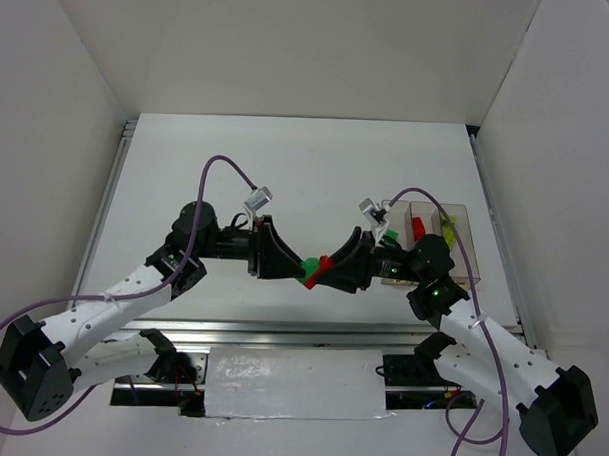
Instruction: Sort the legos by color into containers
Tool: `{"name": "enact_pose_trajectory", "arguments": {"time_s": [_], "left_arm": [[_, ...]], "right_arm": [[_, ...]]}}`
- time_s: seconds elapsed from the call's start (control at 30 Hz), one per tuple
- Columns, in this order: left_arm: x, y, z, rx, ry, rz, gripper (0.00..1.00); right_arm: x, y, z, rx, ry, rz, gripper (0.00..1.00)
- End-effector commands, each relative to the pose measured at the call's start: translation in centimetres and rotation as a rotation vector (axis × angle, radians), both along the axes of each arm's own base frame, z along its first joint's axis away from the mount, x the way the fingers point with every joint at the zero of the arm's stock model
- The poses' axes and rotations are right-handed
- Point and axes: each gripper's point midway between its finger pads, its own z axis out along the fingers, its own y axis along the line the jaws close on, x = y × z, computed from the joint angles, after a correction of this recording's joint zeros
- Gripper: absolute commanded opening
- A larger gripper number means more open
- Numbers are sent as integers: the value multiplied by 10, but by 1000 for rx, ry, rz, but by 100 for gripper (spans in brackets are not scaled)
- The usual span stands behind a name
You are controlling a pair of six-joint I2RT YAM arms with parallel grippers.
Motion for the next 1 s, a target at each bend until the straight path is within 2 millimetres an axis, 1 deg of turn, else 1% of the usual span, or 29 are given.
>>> {"name": "enact_pose_trajectory", "arguments": {"time_s": [0.0,0.03,0.07,0.1,0.13,0.2,0.23,0.3,0.33,0.37,0.4,0.43,0.47,0.5,0.53,0.57,0.6,0.63,0.67,0.7,0.73,0.77,0.8,0.83,0.87,0.9,0.93,0.97], "left_arm": [[14,3,8,11,-83,83,0],[17,5,8,20,-86,106,0],[18,9,6,41,-77,123,0],[24,12,10,46,-98,155,0],[25,16,13,44,-112,169,0],[30,22,16,42,-120,195,0],[29,24,19,35,-129,199,0],[31,28,22,30,-135,210,0],[32,29,23,31,-138,215,0],[33,30,23,35,-139,224,0],[34,32,21,47,-139,230,0],[37,34,20,56,-141,253,0],[40,36,16,78,-137,276,0],[46,39,16,106,-171,309,0],[53,48,-1,188,-123,378,0],[58,52,-8,227,-122,414,0],[63,57,-12,265,-141,443,0],[64,63,-23,314,-118,464,0],[70,68,-27,342,-124,502,0],[71,70,-31,356,-119,516,0],[71,72,-35,374,-109,524,0],[71,73,-36,381,-110,526,0],[70,74,-37,387,-110,524,0],[70,75,-39,395,-107,525,0],[69,76,-42,400,-106,525,0],[70,77,-43,404,-103,535,0],[70,78,-44,407,-100,538,0],[70,77,-46,408,-97,536,0]], "right_arm": [[1,-3,10,7,-129,-35,0],[2,-4,1,-26,-135,-44,0],[2,-7,0,-32,-152,-52,0],[0,-8,-4,-43,-159,-47,0],[0,-10,-10,-64,-163,-48,0],[-3,-13,-13,-75,-178,-41,0],[-3,-14,-18,-94,-172,-43,0],[-1,-17,-20,-106,-173,-63,0],[3,-19,-25,-128,-159,-93,0],[6,-22,-26,-138,-159,-115,0],[16,-28,-28,-151,-149,-169,0],[36,-39,-37,-207,-93,-294,0],[51,-50,-40,-241,-64,-397,0],[69,-63,-46,-285,-24,-513,0],[107,-104,-58,-377,94,-808,0],[122,-127,-67,-428,172,-947,0],[133,-151,-75,-475,241,-1068,0],[143,-185,-76,-504,340,-1210,0],[154,-209,-89,-558,404,-1312,0],[160,-226,-89,-564,434,-1383,0],[166,-251,-100,-587,508,-1476,0],[168,-275,-103,-616,530,-1597,0],[172,-289,-98,-603,549,-1678,0],[173,-300,-104,-640,579,-1738,0],[176,-308,-102,-646,582,-1789,0],[180,-318,-94,-644,573,-1846,0],[186,-320,-102,-681,593,-1850,0],[194,-321,-95,-681,593,-1858,0]]}}
